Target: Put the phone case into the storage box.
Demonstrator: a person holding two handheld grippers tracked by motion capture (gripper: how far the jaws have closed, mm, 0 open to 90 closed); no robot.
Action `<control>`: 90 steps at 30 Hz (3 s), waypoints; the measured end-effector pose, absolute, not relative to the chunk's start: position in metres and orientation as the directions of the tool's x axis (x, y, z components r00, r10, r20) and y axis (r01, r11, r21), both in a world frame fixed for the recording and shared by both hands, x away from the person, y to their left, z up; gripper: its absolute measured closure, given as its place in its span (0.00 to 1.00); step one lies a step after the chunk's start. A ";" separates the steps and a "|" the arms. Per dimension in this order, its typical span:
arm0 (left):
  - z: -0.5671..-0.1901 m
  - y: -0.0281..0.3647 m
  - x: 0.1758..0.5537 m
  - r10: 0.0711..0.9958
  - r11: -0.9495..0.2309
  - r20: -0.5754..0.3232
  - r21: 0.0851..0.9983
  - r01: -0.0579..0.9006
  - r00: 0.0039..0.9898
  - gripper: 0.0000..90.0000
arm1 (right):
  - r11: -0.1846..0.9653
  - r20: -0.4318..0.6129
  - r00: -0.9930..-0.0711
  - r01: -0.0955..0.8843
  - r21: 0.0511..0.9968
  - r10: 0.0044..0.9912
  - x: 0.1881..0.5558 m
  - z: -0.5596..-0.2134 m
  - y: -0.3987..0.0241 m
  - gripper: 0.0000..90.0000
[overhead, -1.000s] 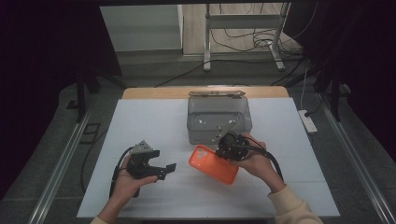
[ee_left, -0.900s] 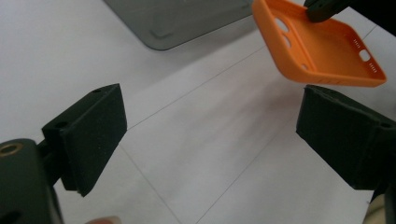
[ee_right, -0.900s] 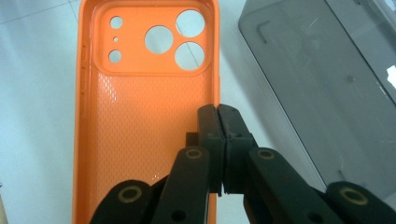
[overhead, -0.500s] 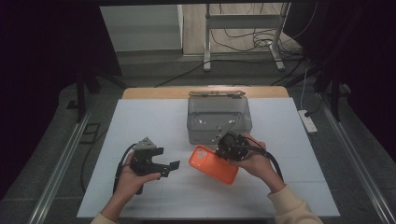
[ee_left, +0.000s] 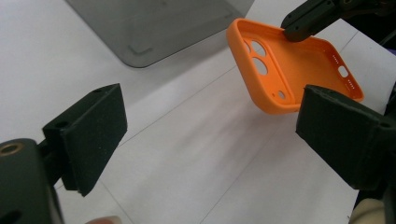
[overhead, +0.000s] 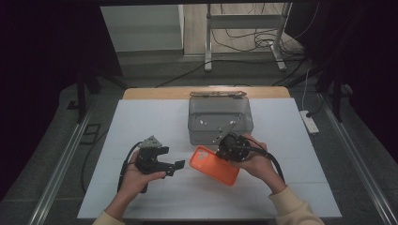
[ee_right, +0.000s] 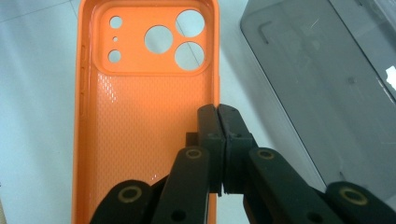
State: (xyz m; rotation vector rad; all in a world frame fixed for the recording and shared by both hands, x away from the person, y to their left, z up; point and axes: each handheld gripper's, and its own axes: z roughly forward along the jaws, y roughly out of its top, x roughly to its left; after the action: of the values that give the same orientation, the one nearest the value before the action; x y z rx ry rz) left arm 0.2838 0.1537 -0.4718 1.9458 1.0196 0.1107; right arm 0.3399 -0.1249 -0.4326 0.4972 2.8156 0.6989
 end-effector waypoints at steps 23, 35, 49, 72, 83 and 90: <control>-0.473 0.142 0.295 0.657 -0.269 -0.345 0.724 0.636 0.671 0.11 | 0.835 -0.119 -0.925 0.264 0.482 0.361 0.339 -0.432 -0.124 0.98; -0.472 0.137 0.298 0.642 -0.276 -0.357 0.718 0.640 0.678 0.11 | 0.838 -0.124 -0.928 0.252 0.483 0.350 0.339 -0.433 -0.123 0.98; -0.471 0.129 0.303 0.619 -0.279 -0.375 0.716 0.640 0.690 0.15 | 0.842 -0.134 -0.930 0.241 0.484 0.343 0.338 -0.433 -0.122 0.98; -0.482 0.113 0.315 0.595 -0.317 -0.403 0.677 0.664 0.695 0.28 | 0.849 -0.154 -0.938 0.202 0.489 0.312 0.335 -0.432 -0.120 0.98; -0.488 0.112 0.318 0.565 -0.321 -0.440 0.662 0.677 0.698 0.42 | 0.845 -0.172 -0.939 0.177 0.505 0.299 0.333 -0.432 -0.118 0.98; -0.488 0.113 0.319 0.525 -0.321 -0.476 0.657 0.683 0.705 0.61 | 0.844 -0.175 -0.940 0.169 0.509 0.293 0.332 -0.432 -0.118 0.98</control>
State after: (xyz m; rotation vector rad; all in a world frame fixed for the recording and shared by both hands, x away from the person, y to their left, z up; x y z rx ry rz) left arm 0.3189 0.1128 -0.4880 2.0000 0.9256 -0.2177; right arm 0.3322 -0.1182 -0.4322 0.3534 2.7763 0.7327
